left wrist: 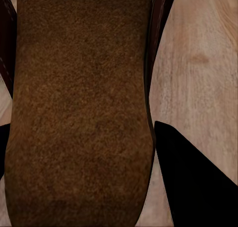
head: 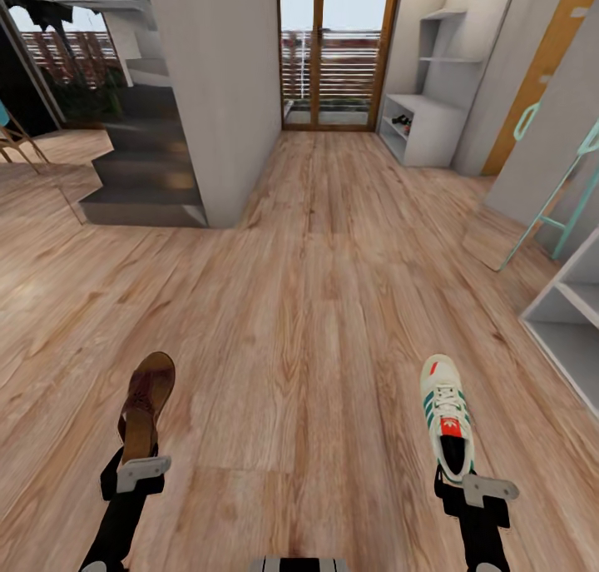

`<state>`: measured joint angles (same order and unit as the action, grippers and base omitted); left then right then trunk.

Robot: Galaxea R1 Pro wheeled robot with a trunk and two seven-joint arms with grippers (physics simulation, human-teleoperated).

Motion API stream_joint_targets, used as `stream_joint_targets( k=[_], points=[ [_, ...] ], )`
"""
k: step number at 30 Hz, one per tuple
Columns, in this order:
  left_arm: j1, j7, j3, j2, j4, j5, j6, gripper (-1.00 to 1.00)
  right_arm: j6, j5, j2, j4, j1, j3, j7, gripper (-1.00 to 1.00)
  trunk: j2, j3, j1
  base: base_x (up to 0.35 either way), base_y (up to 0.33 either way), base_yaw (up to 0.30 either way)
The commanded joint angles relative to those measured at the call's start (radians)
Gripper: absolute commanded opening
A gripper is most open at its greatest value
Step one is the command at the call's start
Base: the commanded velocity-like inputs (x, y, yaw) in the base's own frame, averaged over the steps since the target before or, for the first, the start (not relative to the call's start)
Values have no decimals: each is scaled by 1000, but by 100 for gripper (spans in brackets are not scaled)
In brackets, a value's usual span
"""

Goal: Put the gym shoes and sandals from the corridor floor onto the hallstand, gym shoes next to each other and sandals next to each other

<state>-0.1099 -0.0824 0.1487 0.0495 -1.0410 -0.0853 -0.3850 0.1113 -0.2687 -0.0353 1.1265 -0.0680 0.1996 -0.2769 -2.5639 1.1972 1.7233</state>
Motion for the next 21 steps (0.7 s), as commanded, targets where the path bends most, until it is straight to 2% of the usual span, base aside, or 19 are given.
stream_joint_targets(
  k=[1,7,21],
  points=[
    [0,0,0,0,-1,-2,0,-100,3,1,1,-12,-2,1,0,-100,0,0,0,331,0,0],
    [0,0,0,-1,-2,-3,0,-100,33,0,2,-53,-8,5,-2,-100,0,0,0,331,0,0],
    [0,0,0,-2,-5,-2,0,-100,46,-1,-2,-70,-10,4,-4,-100,0,0,0,331,0,0]
  ],
)
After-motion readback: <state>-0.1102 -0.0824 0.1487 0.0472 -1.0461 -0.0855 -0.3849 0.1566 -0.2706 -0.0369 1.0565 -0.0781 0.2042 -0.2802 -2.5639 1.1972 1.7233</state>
